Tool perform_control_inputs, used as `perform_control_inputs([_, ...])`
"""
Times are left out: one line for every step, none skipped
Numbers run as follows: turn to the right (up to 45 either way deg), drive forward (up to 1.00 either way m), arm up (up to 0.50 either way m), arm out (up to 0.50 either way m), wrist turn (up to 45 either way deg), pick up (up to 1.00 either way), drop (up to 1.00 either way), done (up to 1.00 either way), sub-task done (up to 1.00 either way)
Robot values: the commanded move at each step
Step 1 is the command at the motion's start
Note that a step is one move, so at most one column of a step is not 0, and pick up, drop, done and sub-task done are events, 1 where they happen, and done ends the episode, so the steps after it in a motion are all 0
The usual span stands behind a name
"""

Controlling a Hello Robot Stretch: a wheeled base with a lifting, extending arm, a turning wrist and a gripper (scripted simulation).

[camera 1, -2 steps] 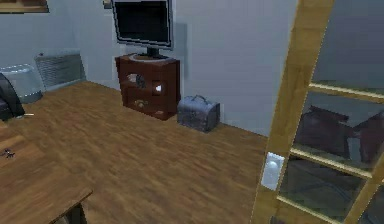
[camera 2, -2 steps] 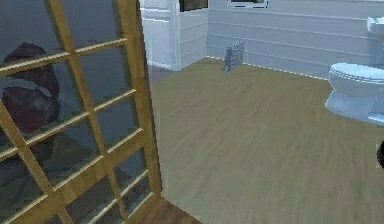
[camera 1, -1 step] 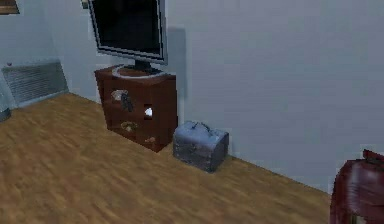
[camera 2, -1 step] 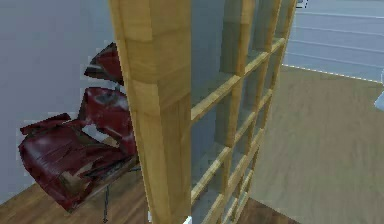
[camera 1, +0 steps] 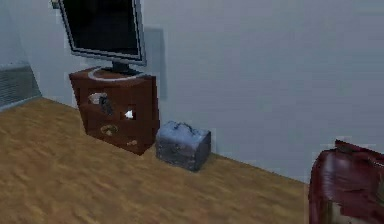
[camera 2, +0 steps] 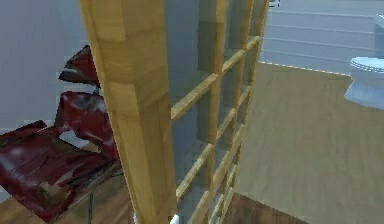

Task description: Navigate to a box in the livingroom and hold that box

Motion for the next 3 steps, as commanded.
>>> perform_control_inputs([0.0, 0.75, 0.00, 0.00, 0.0, 0.00, 0.00, 0.00, 0.00])
perform_control_inputs([-45.0, 0.00, 0.00, 0.00, 0.0, 0.00, 0.00, 0.00, 0.00])
perform_control_inputs([-45.0, 0.00, 0.00, 0.00, 0.0, 0.00, 0.00, 0.00, 0.00])
